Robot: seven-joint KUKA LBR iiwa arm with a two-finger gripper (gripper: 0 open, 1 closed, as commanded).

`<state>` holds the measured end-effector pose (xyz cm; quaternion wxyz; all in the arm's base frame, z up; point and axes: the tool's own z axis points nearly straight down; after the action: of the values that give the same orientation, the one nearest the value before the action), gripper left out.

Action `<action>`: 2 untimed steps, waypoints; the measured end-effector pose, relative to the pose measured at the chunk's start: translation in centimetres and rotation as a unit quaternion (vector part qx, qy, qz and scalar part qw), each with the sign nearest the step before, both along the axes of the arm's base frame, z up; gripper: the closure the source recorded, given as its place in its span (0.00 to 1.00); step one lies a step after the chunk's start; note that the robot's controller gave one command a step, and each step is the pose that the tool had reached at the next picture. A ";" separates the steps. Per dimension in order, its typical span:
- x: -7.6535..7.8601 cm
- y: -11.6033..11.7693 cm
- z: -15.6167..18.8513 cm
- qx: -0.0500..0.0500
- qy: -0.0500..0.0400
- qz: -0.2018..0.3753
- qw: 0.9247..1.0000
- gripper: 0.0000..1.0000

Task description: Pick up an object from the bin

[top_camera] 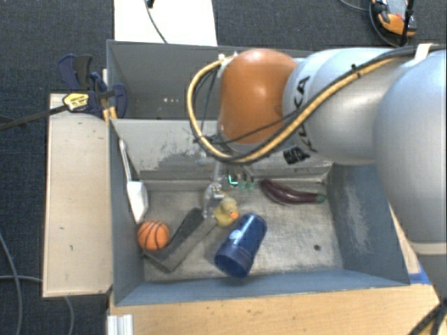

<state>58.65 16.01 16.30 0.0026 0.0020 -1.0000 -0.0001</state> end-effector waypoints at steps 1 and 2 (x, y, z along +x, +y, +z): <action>0.2 -0.1 0.5 0.001 -0.004 -0.002 1.000 0.00; -1.5 1.4 -4.0 0.001 -0.008 0.113 0.994 0.00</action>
Offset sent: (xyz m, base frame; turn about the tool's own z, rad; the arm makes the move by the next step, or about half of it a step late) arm -0.0377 0.0293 -0.0930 -0.4582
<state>57.14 17.39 12.30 -0.0053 0.1146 -0.9934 -0.0008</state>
